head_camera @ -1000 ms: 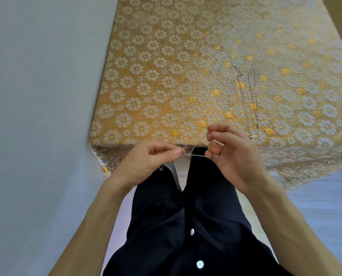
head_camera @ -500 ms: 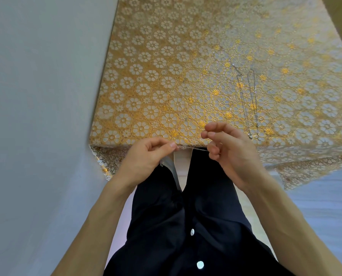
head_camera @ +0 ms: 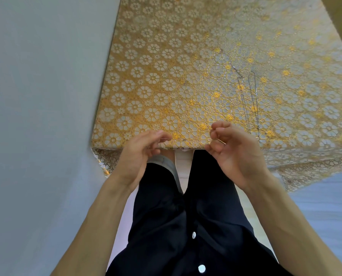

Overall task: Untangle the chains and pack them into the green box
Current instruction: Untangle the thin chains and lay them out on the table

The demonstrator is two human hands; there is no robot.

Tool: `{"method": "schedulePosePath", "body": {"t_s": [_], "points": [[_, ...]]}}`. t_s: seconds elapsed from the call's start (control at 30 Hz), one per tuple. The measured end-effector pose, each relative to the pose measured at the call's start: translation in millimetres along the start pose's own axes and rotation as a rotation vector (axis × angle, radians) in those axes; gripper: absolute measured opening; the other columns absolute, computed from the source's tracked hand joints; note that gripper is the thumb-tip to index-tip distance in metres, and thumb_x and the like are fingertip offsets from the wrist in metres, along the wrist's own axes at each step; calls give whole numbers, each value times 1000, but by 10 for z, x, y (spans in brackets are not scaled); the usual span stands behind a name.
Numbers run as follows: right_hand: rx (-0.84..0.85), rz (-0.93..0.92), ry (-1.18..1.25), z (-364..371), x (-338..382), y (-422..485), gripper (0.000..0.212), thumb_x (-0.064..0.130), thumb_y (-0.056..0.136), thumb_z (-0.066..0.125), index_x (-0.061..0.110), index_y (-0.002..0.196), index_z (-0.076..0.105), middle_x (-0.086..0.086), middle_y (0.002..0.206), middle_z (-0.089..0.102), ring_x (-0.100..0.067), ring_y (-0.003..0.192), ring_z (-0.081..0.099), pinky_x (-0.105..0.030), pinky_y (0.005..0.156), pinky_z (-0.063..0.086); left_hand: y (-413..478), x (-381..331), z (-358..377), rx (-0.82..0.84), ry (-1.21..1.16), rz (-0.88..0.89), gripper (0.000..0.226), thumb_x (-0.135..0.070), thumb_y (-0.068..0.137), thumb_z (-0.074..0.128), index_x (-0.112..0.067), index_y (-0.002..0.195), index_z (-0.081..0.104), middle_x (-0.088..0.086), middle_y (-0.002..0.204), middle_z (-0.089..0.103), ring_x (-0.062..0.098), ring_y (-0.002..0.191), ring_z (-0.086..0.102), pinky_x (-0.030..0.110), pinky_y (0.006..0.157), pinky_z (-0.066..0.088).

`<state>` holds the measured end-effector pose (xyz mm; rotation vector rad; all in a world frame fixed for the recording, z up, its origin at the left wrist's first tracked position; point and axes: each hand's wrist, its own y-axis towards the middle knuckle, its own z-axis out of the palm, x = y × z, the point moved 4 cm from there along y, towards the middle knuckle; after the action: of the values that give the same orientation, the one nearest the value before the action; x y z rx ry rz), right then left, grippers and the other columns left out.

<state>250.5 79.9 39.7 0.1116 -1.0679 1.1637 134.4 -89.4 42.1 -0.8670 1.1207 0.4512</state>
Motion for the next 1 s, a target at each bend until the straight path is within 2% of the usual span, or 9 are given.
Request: {"method": "schedulePosePath", "body": {"t_s": [0.07, 0.17, 0.3, 0.43, 0.57, 0.67, 0.73, 0.83, 1.0], "points": [[-6, -5, 50, -7, 9, 20, 13, 13, 74, 61, 9, 87, 64, -1, 70, 56, -13, 54, 42, -28, 71, 55, 39, -10, -29, 37, -190, -18, 28, -29, 87, 58, -19, 62, 52, 5, 87, 71, 21, 101, 64, 38, 91, 41], [-5, -13, 69, -16, 16, 54, 11, 11, 79, 62, 9, 89, 64, -1, 72, 56, -14, 57, 44, -30, 70, 56, 64, -47, -8, 68, -439, -55, 21, -27, 91, 58, -15, 73, 57, 4, 77, 66, 25, 88, 68, 37, 88, 49], [-20, -23, 41, -17, 8, 94, 8, 9, 84, 59, 9, 89, 65, -1, 73, 55, -12, 53, 40, -28, 64, 47, 101, -57, 60, 39, -569, -119, 16, -20, 93, 54, -13, 91, 68, 2, 78, 66, 23, 90, 69, 33, 88, 51], [-42, -15, -51, -51, -18, 161, 11, 8, 91, 54, 12, 90, 65, 0, 74, 54, -12, 53, 39, -29, 62, 33, 143, -27, 79, 73, -613, -177, 31, -21, 98, 50, -8, 118, 69, 2, 91, 71, 20, 90, 71, 28, 81, 57], [-64, -22, -158, -52, -24, 226, 13, 5, 95, 52, 10, 91, 63, -1, 72, 58, -13, 55, 40, -26, 56, 31, 204, 7, 60, 93, -490, -173, 42, -23, 96, 51, -6, 133, 62, 4, 102, 70, 16, 79, 67, 25, 70, 53], [-90, -34, -257, -42, -29, 302, 13, 3, 96, 53, 9, 92, 64, -1, 71, 61, -14, 55, 44, -27, 57, 32, 285, 31, 39, 93, -309, -151, 38, -19, 91, 56, -12, 127, 66, 3, 104, 71, 14, 73, 64, 25, 69, 45], [-95, -37, -311, -30, -36, 350, 14, 4, 97, 54, 11, 92, 65, 0, 72, 64, -12, 54, 46, -25, 57, 33, 336, 27, 26, 106, -206, -136, 36, -13, 91, 55, -16, 125, 68, 5, 113, 72, 13, 71, 64, 28, 70, 39], [-99, -36, -380, -16, -48, 427, 15, 5, 98, 55, 14, 95, 67, 0, 75, 67, -11, 53, 48, -23, 56, 35, 397, 12, 14, 142, -80, -120, 45, 2, 94, 49, -18, 131, 65, 4, 128, 69, 12, 72, 66, 30, 71, 37], [-111, -39, -422, 11, -18, 541, 14, 6, 99, 56, 14, 96, 66, 2, 77, 67, -10, 55, 49, -21, 51, 38, 481, 2, 10, 173, -1, -84, 58, 13, 90, 49, -27, 130, 64, -2, 129, 69, 14, 81, 69, 26, 72, 43]]}}
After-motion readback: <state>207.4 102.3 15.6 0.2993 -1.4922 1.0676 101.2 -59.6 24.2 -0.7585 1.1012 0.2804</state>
